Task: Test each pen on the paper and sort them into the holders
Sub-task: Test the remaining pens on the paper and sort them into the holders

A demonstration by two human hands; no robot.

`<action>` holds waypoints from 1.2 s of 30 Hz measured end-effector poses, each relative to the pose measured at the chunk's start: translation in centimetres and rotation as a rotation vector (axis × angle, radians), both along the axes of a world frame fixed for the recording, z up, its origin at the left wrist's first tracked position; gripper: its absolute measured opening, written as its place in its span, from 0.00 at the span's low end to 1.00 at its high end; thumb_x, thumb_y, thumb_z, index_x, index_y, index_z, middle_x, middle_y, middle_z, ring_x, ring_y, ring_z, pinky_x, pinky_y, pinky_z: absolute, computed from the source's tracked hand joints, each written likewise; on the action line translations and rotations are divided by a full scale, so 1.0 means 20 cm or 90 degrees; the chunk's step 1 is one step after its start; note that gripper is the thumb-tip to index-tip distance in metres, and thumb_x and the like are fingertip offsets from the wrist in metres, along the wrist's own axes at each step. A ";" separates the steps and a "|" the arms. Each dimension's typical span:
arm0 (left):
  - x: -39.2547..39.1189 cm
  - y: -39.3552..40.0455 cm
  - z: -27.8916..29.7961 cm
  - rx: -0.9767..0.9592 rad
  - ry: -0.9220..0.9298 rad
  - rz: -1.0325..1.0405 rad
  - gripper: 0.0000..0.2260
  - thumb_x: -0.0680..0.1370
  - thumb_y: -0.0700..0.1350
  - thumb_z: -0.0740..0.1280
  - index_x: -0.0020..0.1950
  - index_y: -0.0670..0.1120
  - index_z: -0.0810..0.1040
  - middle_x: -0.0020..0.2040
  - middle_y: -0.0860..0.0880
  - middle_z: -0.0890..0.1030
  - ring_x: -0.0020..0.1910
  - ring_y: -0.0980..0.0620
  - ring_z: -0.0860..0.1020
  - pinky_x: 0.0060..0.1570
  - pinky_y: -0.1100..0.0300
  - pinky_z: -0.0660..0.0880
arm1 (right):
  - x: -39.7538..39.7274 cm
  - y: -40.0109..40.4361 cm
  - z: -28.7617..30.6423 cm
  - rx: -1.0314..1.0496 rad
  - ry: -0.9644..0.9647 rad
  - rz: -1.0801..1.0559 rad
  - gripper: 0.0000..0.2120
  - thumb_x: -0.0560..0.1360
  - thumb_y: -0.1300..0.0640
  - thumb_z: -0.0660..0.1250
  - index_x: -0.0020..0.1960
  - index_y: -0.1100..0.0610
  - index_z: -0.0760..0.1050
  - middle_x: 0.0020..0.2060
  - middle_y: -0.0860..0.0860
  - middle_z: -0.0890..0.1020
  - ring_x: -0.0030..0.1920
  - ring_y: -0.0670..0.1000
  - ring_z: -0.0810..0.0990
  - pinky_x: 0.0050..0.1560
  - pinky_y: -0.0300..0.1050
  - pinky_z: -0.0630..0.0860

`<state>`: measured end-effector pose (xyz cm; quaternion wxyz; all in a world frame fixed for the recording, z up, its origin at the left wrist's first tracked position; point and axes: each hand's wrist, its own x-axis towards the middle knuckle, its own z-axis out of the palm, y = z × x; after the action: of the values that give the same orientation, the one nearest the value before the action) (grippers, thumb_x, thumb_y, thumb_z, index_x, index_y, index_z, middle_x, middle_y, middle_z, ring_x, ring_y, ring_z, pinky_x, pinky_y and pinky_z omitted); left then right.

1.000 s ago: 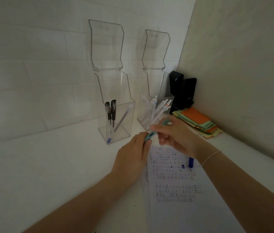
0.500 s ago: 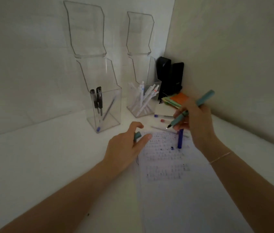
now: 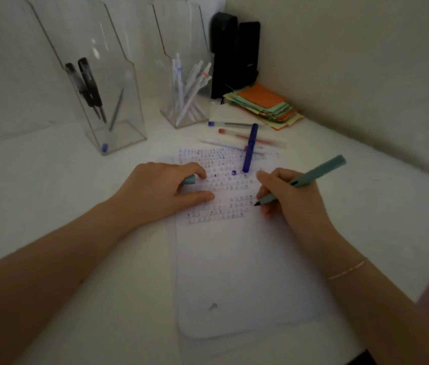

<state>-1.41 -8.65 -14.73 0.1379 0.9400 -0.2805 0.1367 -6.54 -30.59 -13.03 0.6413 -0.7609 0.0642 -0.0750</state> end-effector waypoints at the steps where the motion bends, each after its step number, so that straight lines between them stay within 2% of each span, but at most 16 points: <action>1: 0.00 0.00 0.00 0.007 0.001 0.003 0.25 0.69 0.74 0.52 0.56 0.61 0.72 0.29 0.59 0.70 0.31 0.60 0.69 0.33 0.69 0.62 | 0.01 0.00 0.00 0.023 0.003 -0.008 0.10 0.74 0.60 0.69 0.37 0.66 0.74 0.27 0.55 0.79 0.25 0.50 0.76 0.26 0.39 0.75; 4: 0.00 -0.01 0.00 0.016 0.005 0.010 0.24 0.69 0.74 0.55 0.55 0.61 0.72 0.29 0.58 0.72 0.31 0.60 0.70 0.34 0.71 0.62 | 0.02 0.01 -0.02 -0.012 0.018 -0.034 0.10 0.72 0.63 0.70 0.38 0.69 0.74 0.28 0.58 0.81 0.23 0.48 0.78 0.25 0.38 0.76; 8: 0.01 -0.01 0.00 0.026 -0.011 0.015 0.25 0.68 0.74 0.51 0.55 0.61 0.73 0.27 0.59 0.69 0.28 0.62 0.67 0.32 0.69 0.62 | 0.02 0.02 -0.04 -0.107 0.002 -0.081 0.12 0.70 0.65 0.69 0.36 0.73 0.71 0.29 0.64 0.80 0.19 0.44 0.72 0.21 0.35 0.71; 12: 0.01 -0.01 0.00 0.032 -0.007 0.020 0.26 0.68 0.74 0.50 0.55 0.60 0.73 0.27 0.60 0.68 0.28 0.64 0.65 0.31 0.69 0.60 | 0.01 0.03 -0.04 -0.113 0.005 -0.054 0.09 0.69 0.65 0.70 0.37 0.71 0.74 0.25 0.57 0.80 0.20 0.44 0.76 0.24 0.33 0.73; 18: 0.00 -0.01 0.00 0.044 -0.011 0.018 0.26 0.69 0.73 0.50 0.55 0.60 0.73 0.27 0.61 0.66 0.28 0.60 0.66 0.31 0.70 0.59 | 0.01 0.04 -0.04 -0.141 0.020 -0.066 0.08 0.69 0.67 0.68 0.37 0.73 0.72 0.23 0.57 0.76 0.17 0.43 0.71 0.20 0.33 0.70; 25: 0.01 -0.01 0.00 0.039 -0.006 0.015 0.25 0.69 0.73 0.50 0.54 0.60 0.73 0.26 0.60 0.67 0.28 0.59 0.67 0.30 0.68 0.59 | 0.00 0.03 -0.04 -0.134 0.019 -0.062 0.08 0.69 0.66 0.68 0.36 0.71 0.73 0.21 0.55 0.77 0.18 0.45 0.73 0.22 0.34 0.72; 36: 0.01 -0.01 -0.01 0.025 0.004 0.003 0.25 0.69 0.72 0.51 0.55 0.59 0.73 0.27 0.60 0.68 0.28 0.64 0.66 0.30 0.68 0.61 | 0.00 0.05 -0.04 -0.150 0.006 -0.056 0.08 0.70 0.68 0.67 0.36 0.71 0.71 0.24 0.58 0.75 0.17 0.43 0.70 0.20 0.33 0.69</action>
<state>-1.25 -8.75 -14.85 0.1198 0.9436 -0.2808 0.1285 -6.58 -29.67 -13.76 0.5430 -0.8280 0.0911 -0.1065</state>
